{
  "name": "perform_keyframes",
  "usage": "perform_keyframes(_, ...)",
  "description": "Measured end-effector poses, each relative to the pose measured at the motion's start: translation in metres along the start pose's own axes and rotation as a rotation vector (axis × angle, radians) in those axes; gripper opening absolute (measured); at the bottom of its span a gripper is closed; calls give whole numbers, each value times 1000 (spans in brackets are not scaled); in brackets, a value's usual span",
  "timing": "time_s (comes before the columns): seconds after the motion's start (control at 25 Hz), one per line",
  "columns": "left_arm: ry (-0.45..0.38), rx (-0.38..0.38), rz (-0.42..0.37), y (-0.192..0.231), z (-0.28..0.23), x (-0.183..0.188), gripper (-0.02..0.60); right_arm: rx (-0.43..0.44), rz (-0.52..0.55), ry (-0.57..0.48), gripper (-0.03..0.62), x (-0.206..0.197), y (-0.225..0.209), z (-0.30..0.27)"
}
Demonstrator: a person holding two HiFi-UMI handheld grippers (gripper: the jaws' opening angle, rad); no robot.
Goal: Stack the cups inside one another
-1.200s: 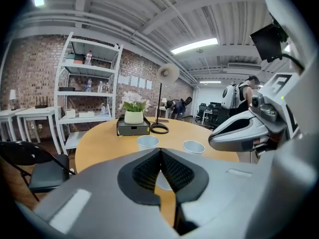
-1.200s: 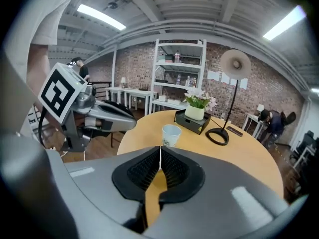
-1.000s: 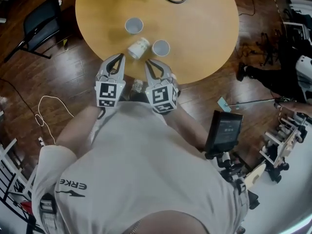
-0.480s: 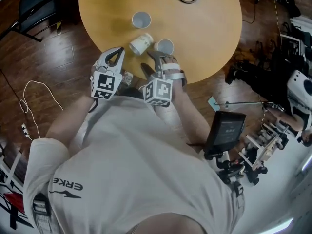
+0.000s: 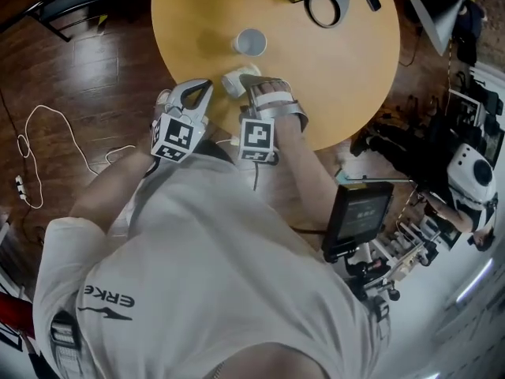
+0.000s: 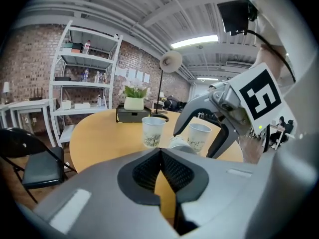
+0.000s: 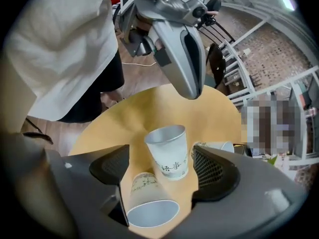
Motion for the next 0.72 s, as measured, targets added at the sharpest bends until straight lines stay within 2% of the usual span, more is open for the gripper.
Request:
perform_keyframes(0.4, 18, 18, 30, 12, 2, -11, 2, 130, 179, 30, 429, 10, -12, -37)
perform_keyframes(0.48, 19, 25, 36, 15, 5, -14, 2, 133, 193, 31, 406, 13, -12, -43)
perform_keyframes(0.52, 19, 30, 39, 17, 6, -15, 2, 127, 198, 31, 365, 14, -13, -45)
perform_keyframes(0.72, 19, 48, 44, 24, 16, -18, 2, 86, 154, 5, 350, 23, -19, -42)
Point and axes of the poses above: the fingertips, and each gripper's own axes: z backward along the fingers, y to its left, x out of its top, the point moved 5 cm from there along z, backward along the fingers, and after that the axes turned 3 degrees about -y, right-handed, at the moved point
